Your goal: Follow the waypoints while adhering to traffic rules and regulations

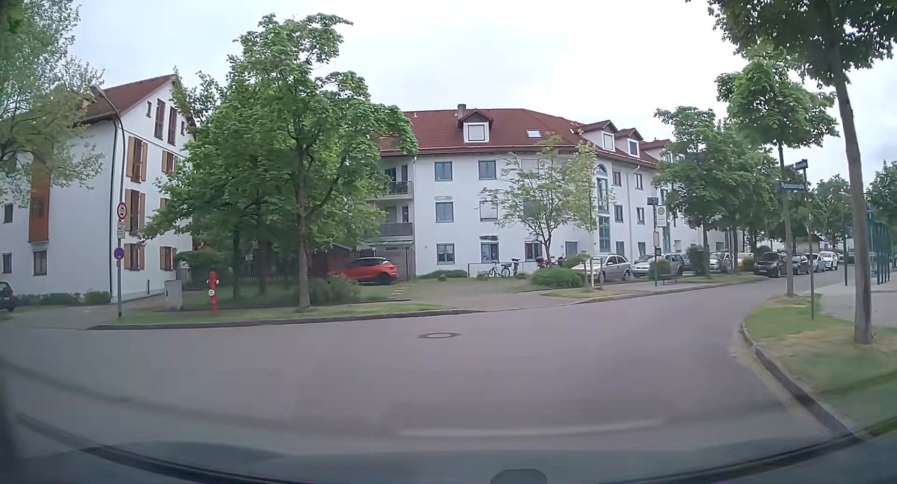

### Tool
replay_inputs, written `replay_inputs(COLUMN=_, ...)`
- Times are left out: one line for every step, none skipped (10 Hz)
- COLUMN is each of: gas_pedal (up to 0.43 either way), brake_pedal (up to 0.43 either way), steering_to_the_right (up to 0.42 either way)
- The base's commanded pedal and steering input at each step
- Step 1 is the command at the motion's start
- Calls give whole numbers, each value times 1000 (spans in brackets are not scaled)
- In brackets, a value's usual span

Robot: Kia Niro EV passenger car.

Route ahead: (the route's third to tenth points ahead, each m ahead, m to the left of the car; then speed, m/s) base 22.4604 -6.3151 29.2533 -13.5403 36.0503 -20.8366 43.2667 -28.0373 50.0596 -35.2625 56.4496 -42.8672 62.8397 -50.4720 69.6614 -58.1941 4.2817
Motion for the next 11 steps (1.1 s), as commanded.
replay_inputs(gas_pedal=8, brake_pedal=213, steering_to_the_right=80)
replay_inputs(gas_pedal=8, brake_pedal=220, steering_to_the_right=77)
replay_inputs(gas_pedal=8, brake_pedal=213, steering_to_the_right=77)
replay_inputs(gas_pedal=8, brake_pedal=207, steering_to_the_right=77)
replay_inputs(gas_pedal=8, brake_pedal=140, steering_to_the_right=78)
replay_inputs(gas_pedal=8, brake_pedal=18, steering_to_the_right=83)
replay_inputs(gas_pedal=8, brake_pedal=0, steering_to_the_right=99)
replay_inputs(gas_pedal=8, brake_pedal=0, steering_to_the_right=113)
replay_inputs(gas_pedal=8, brake_pedal=0, steering_to_the_right=131)
replay_inputs(gas_pedal=8, brake_pedal=0, steering_to_the_right=146)
replay_inputs(gas_pedal=8, brake_pedal=0, steering_to_the_right=154)
